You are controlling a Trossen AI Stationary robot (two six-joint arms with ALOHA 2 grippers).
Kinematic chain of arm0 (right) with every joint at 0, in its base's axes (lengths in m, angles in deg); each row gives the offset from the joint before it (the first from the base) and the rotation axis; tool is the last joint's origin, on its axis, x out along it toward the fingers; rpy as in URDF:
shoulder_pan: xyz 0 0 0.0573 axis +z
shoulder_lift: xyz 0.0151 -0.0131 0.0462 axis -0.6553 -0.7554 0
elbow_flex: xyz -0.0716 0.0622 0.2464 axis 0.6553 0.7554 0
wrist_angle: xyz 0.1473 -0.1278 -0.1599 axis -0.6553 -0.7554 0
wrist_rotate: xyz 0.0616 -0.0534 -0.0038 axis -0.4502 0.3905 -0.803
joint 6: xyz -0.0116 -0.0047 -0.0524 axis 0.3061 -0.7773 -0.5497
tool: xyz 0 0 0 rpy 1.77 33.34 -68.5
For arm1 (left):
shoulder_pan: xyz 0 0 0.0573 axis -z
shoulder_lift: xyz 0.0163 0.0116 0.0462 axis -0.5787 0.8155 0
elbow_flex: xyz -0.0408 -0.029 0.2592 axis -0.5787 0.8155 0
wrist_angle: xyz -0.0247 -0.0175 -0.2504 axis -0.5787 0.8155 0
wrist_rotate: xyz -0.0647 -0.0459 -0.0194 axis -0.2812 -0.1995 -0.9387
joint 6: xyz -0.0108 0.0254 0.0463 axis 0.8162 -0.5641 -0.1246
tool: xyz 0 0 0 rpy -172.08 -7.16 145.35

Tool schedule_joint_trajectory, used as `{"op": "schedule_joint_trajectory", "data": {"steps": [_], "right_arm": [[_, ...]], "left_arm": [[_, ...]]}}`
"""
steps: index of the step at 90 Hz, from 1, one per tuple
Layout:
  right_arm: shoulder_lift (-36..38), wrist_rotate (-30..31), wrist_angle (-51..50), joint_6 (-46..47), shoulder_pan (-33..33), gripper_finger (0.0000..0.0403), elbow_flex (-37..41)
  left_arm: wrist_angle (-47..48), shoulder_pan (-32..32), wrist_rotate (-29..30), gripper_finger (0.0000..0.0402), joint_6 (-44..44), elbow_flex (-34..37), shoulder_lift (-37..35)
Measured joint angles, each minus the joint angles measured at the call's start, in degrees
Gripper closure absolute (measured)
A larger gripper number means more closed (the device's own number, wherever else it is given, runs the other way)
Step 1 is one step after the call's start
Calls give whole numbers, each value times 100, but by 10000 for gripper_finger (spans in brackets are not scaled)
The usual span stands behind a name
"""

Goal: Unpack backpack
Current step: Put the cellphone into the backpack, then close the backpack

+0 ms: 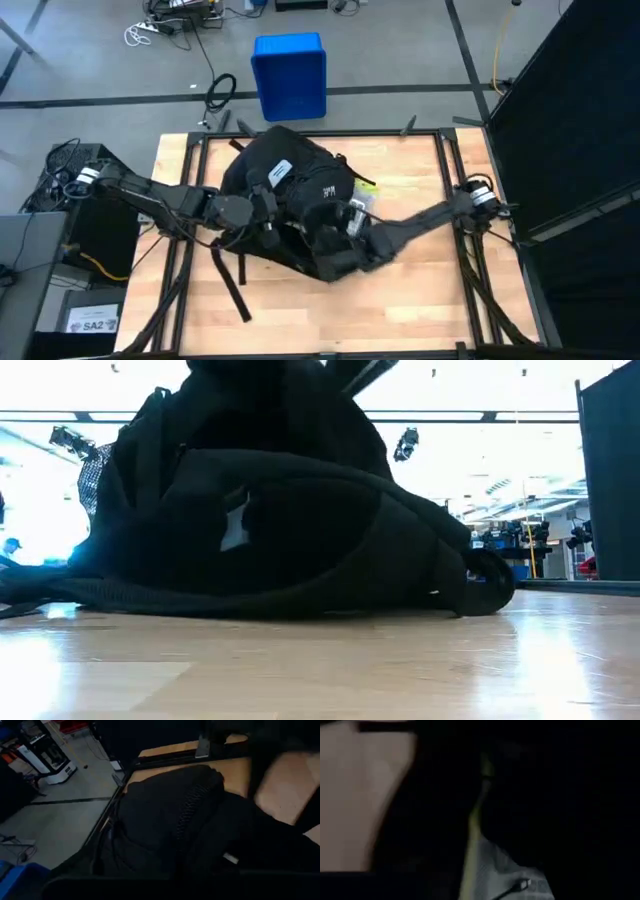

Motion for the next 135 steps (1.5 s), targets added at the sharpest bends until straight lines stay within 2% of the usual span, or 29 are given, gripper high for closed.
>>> {"op": "schedule_joint_trajectory", "data": {"steps": [19, 39, 50, 72, 98, 114, 119, 125, 135], "right_arm": [[115, -103, -1184, 619, 896, 215, 165], [113, -638, -1031, 1468, 1031, 229, 1275], [107, -881, -621, 1370, 956, 215, 1817], [107, -81, -501, 1030, 964, 168, 2383], [101, 170, 796, 316, 818, 108, 3058], [98, 1369, 957, 260, 711, 94, 3143], [98, 1609, 1046, 203, 650, 101, 3143], [98, 1610, 1123, 202, 524, 127, 3143], [98, 1250, 1204, 205, 299, 214, 3143]], "left_arm": [[61, 0, 36, 402, 4, 0, 0], [106, -2, 50, 402, 109, 0, 0], [208, -2, 52, 402, 114, 0, 0], [266, -4, 52, 402, 123, 0, 0], [286, -4, 52, 402, 153, 0, 0], [306, -4, 54, 402, 153, 0, 2], [326, -9, 79, 402, 153, 0, 2], [328, -9, 89, 402, 153, 0, 2], [335, -9, 95, 402, 153, 0, 4]]}}
